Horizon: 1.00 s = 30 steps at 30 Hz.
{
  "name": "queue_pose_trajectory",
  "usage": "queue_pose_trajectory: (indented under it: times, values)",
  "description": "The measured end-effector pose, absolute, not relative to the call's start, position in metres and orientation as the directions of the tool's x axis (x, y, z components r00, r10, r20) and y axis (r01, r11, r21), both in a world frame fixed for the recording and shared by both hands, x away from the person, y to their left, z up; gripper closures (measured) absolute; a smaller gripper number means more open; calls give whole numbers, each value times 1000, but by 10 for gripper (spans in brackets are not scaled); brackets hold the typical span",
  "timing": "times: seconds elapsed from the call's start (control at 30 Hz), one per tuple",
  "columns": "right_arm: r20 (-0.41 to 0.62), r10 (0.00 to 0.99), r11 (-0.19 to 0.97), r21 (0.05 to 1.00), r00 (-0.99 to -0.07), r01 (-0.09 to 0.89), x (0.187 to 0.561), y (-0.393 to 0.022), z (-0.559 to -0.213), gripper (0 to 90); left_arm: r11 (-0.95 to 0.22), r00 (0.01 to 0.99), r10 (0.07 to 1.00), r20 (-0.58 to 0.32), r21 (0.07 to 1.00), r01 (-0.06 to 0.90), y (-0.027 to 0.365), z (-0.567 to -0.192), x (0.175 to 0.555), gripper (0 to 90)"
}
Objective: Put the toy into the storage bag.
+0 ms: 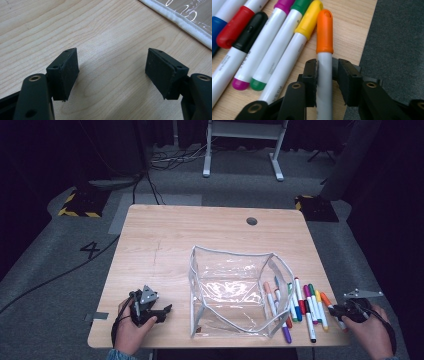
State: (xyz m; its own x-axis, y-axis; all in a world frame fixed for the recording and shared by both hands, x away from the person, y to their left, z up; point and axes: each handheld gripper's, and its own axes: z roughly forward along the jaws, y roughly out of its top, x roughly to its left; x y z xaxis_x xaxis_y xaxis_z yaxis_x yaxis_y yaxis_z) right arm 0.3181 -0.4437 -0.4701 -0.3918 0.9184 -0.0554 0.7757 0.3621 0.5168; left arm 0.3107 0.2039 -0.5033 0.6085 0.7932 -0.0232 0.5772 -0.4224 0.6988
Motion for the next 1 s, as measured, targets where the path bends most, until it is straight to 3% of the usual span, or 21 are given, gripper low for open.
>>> queue_pose_trajectory:
  times: [0.17,0.43,0.8,0.87,1.0]
  values:
    - [-66,923,362,486,-380,796,318,-443,-471,766,-419,607,794,-26,700,578,204,-503,311,270]
    - [-33,935,325,474,-353,818,319,-445,-470,770,-423,609,793,-23,699,577,204,-503,311,266]
    - [12,931,298,554,-366,777,314,-451,-445,770,-423,605,796,-24,694,583,203,-503,310,253]
    - [18,921,306,583,-388,753,312,-448,-431,770,-441,619,785,-18,685,580,202,-504,310,165]
    - [18,909,322,603,-416,730,310,-442,-417,770,-438,617,787,-22,683,584,201,-504,310,160]
